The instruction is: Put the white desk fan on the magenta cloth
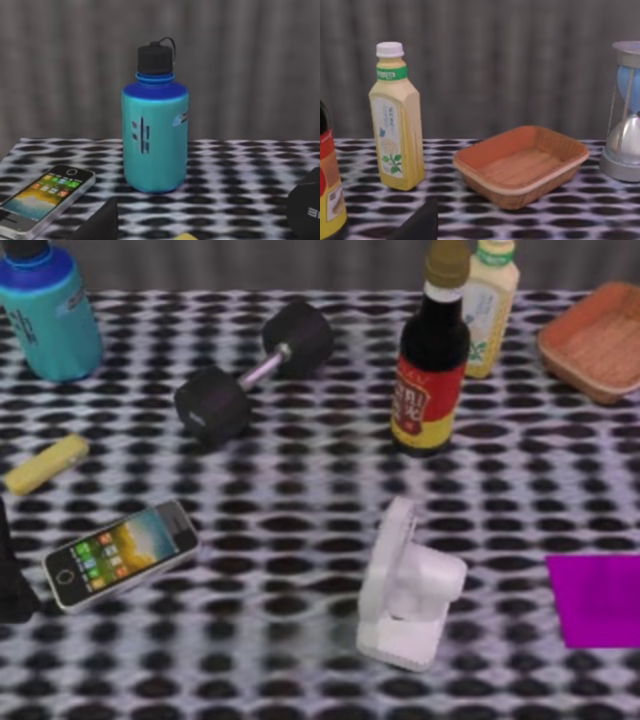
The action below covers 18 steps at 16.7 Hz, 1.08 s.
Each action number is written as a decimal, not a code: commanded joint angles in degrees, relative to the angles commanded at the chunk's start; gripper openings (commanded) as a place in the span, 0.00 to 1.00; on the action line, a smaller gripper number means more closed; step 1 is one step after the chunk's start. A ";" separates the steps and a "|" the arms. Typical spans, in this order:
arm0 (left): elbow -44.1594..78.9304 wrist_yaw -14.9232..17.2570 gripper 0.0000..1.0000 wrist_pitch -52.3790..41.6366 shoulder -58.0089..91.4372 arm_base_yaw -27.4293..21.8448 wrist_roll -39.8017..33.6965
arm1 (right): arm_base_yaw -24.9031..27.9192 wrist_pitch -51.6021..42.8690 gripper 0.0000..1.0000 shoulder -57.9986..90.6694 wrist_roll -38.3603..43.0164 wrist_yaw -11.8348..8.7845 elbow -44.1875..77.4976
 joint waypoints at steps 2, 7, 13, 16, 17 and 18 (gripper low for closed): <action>0.00 0.00 1.00 0.00 0.00 0.00 0.00 | 0.00 0.00 1.00 0.00 0.00 0.00 0.00; 0.00 0.00 1.00 0.00 0.00 0.00 0.00 | 4.24 -8.33 1.00 8.93 5.74 -0.03 8.48; 0.00 0.00 1.00 0.00 0.00 0.00 0.00 | 15.19 -29.25 1.00 38.27 21.95 0.15 35.42; 0.00 0.00 1.00 0.00 0.00 0.00 0.00 | 21.65 -40.56 1.00 56.68 31.57 0.13 53.08; 0.00 0.00 1.00 0.00 0.00 0.00 0.00 | 23.81 -44.29 1.00 62.84 34.76 0.12 59.05; 0.00 0.00 1.00 0.00 0.00 0.00 0.00 | 25.94 -47.98 1.00 68.91 37.90 0.11 64.91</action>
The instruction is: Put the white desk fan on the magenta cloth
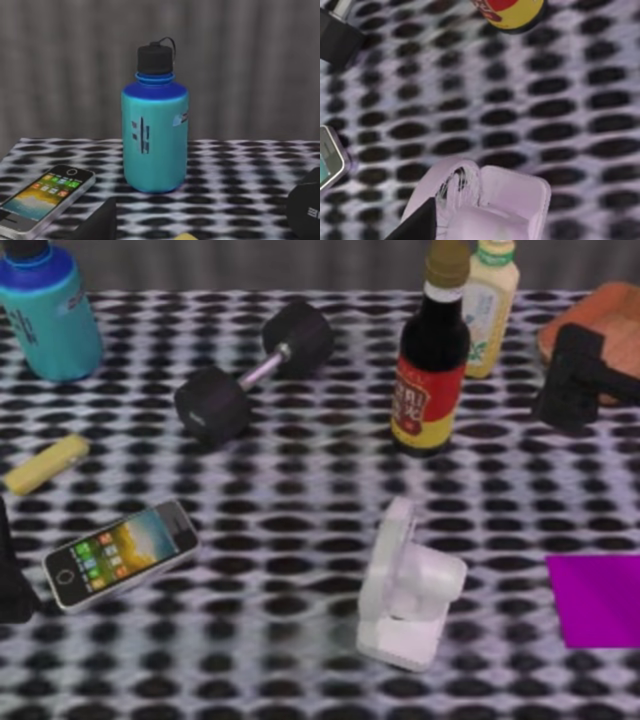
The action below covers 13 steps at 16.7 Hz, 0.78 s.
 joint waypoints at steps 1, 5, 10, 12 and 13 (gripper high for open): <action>0.00 0.00 1.00 0.00 0.00 0.00 0.00 | 2.09 -3.64 1.00 5.91 3.07 0.00 5.67; 0.00 0.00 1.00 0.00 0.00 0.00 0.00 | 9.67 -17.42 1.00 26.65 14.13 0.00 25.15; 0.00 0.00 1.00 0.00 0.00 0.00 0.00 | 16.22 -30.20 1.00 44.06 23.66 -0.02 40.06; 0.00 0.00 1.00 0.00 0.00 0.00 0.00 | 17.52 -32.84 1.00 47.48 25.58 -0.04 43.25; 0.00 0.00 1.00 0.00 0.00 0.00 0.00 | 17.84 -33.50 1.00 48.30 26.06 -0.04 44.06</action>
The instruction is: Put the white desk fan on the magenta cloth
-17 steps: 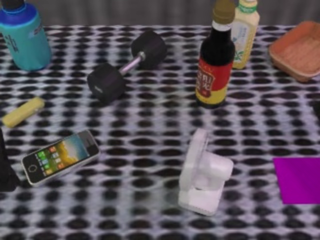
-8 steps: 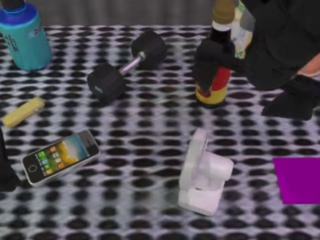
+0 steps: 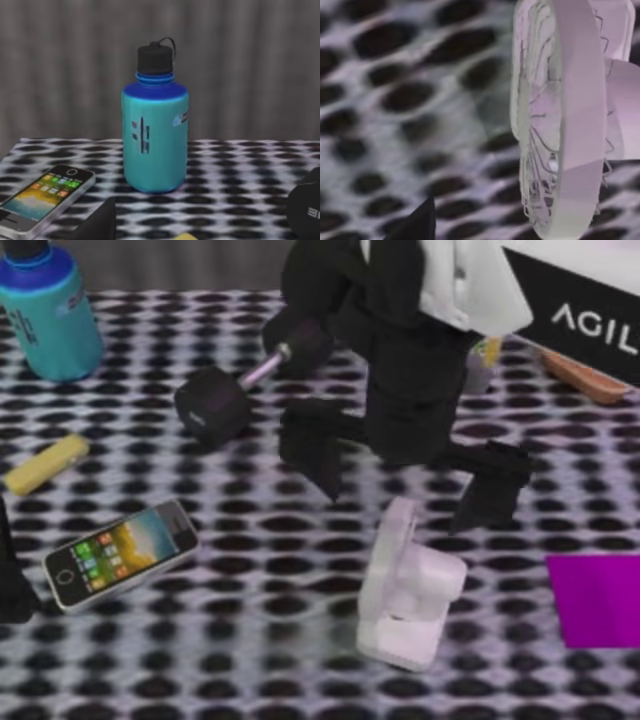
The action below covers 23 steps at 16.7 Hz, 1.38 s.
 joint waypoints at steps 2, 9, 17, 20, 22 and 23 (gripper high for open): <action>0.00 0.00 1.00 0.00 0.00 0.00 0.00 | 0.10 -0.20 1.00 0.25 0.15 0.00 0.25; 0.00 0.00 1.00 0.00 0.00 0.00 0.00 | -0.03 4.10 1.00 0.12 0.01 0.00 -4.15; 0.00 0.00 1.00 0.00 0.00 0.00 0.00 | 0.20 11.10 1.00 0.31 0.25 0.00 -10.99; 0.00 0.00 1.00 0.00 0.00 0.00 0.00 | 0.20 11.10 0.77 0.31 0.25 0.00 -10.99; 0.00 0.00 1.00 0.00 0.00 0.00 0.00 | 0.20 11.10 0.62 0.31 0.25 0.00 -10.99; 0.00 0.00 1.00 0.00 0.00 0.00 0.00 | 0.20 11.10 0.55 0.31 0.25 0.00 -10.99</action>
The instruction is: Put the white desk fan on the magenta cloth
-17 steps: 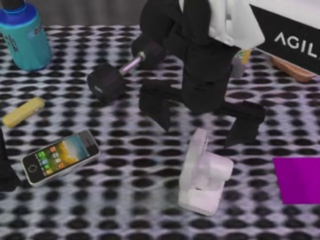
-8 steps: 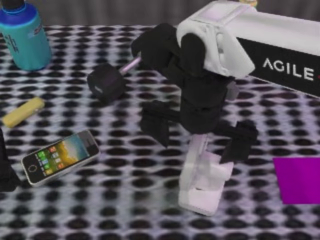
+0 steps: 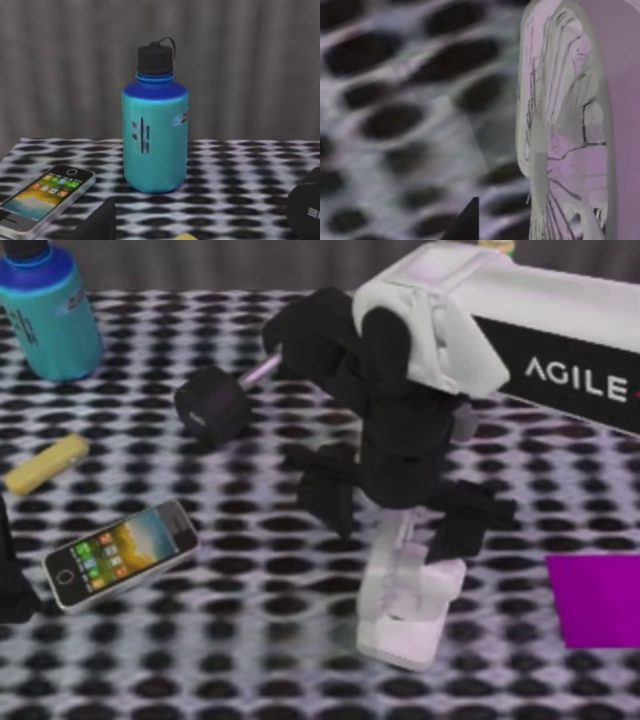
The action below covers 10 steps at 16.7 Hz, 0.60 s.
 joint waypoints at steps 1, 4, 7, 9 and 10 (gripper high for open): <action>0.00 0.00 1.00 0.00 0.00 0.00 0.00 | 0.00 0.00 0.47 0.00 0.00 0.00 0.00; 0.00 0.00 1.00 0.00 0.00 0.00 0.00 | 0.00 0.00 0.25 0.00 0.00 0.00 0.00; 0.00 0.00 1.00 0.00 0.00 0.00 0.00 | 0.00 0.00 0.02 0.00 0.00 0.00 0.00; 0.00 0.00 1.00 0.00 0.00 0.00 0.00 | 0.00 0.00 0.00 0.00 0.00 0.00 0.00; 0.00 0.00 1.00 0.00 0.00 0.00 0.00 | 0.00 0.00 0.00 0.00 0.00 0.00 0.00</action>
